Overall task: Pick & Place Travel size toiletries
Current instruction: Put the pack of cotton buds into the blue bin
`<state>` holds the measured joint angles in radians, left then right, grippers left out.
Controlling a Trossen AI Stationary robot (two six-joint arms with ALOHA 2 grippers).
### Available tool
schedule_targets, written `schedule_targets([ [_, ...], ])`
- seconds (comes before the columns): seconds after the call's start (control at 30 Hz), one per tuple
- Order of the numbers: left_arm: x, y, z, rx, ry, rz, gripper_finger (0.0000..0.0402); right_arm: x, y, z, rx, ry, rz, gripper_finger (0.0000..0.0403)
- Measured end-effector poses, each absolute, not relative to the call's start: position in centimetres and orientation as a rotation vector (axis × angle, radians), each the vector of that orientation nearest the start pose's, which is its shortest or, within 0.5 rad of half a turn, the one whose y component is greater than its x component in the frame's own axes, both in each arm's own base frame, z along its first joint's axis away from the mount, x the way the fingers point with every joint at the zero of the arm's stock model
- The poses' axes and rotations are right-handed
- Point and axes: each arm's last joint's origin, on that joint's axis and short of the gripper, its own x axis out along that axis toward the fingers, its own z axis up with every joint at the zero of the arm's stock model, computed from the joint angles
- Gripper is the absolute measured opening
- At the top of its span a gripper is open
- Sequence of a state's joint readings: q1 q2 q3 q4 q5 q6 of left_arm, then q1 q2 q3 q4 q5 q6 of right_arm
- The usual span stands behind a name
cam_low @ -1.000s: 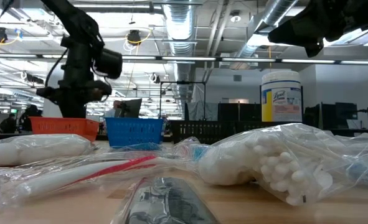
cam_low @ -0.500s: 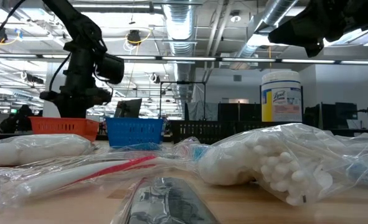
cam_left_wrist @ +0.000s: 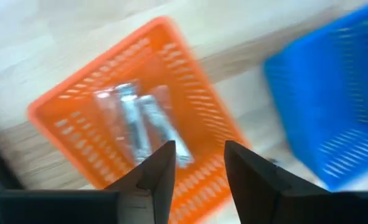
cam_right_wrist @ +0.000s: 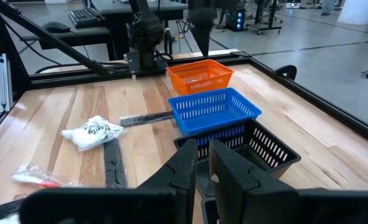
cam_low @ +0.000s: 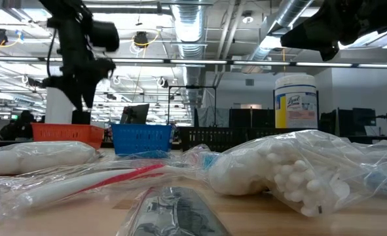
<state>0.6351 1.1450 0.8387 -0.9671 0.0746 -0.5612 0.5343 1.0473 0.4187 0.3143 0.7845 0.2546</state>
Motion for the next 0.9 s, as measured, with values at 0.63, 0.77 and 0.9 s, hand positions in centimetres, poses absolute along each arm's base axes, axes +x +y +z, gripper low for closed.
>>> schedule_targets([
  [0.63,19.1,0.0,29.1,-0.716,0.679,0.126,0.0104,19.5,9.0,19.6,0.024,0.261,-0.288,0.0037],
  [0.77,20.9,-2.1,29.0,-0.646,0.630,0.077,0.0097,19.7,9.2,19.3,0.021,0.265,-0.286,0.0037],
  [0.9,22.5,-4.0,28.1,-0.559,0.620,0.062,0.0093,19.8,9.3,19.2,0.027,0.272,-0.255,0.0037],
])
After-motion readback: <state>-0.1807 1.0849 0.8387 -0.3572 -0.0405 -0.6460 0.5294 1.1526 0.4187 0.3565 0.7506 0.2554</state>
